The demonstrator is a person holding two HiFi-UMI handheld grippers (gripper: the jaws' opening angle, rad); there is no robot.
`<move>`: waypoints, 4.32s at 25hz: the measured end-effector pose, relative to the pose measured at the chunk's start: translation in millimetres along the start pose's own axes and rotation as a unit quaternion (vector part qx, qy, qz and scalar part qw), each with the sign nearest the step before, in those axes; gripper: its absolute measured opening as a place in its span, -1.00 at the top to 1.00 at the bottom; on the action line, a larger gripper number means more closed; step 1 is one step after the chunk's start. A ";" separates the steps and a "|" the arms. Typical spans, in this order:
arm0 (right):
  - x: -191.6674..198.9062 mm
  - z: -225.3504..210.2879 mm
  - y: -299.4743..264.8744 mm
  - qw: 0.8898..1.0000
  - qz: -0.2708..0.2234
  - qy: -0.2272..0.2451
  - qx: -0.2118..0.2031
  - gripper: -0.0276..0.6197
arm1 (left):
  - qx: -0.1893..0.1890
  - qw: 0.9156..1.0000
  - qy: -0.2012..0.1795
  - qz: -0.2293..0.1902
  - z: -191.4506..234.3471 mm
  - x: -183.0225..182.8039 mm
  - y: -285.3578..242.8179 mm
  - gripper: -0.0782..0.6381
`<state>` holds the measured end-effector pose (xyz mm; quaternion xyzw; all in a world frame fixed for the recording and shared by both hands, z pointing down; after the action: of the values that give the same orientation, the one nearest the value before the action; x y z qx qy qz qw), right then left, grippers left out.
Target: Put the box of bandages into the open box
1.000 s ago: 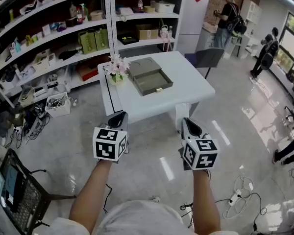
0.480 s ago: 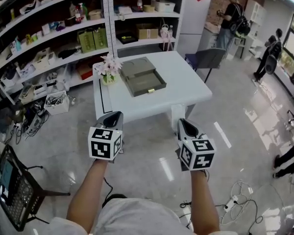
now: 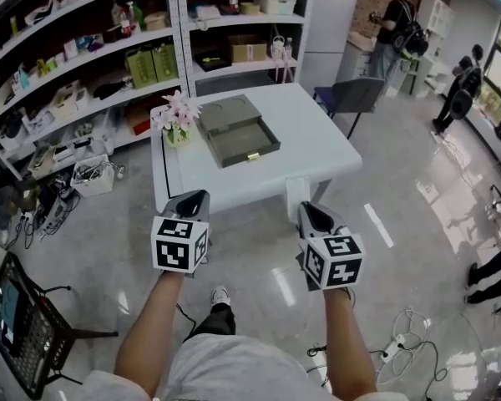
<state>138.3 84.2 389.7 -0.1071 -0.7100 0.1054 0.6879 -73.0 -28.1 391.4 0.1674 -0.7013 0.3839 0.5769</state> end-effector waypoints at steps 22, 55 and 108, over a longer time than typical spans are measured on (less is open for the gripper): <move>-42.9 -5.6 -200.2 0.997 0.071 0.025 0.007 0.91 | 0.037 0.999 0.013 0.017 141.2 -32.9 -156.3 0.77; -33.8 -16.8 -384.6 0.930 0.213 0.234 -0.186 0.90 | -0.004 0.997 0.052 0.057 188.0 -10.0 -230.0 0.77; 30.4 -12.8 -486.9 0.849 0.266 0.301 -0.343 0.59 | -0.234 0.962 0.123 0.070 175.6 5.5 -181.3 0.77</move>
<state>146.8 -371.7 563.8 -0.5475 -0.4031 -0.0031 0.7333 -71.1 -273.2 452.3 -0.0703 -0.7048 0.2667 0.6536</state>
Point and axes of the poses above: the fingertips, and each gripper's own axes: y backward along the fingers, z to its left, x out of its underside, the point moved 4 cm from there along y, backward along the fingers, and after that the axes turned 3 degrees about x, right-handed, at the moved point
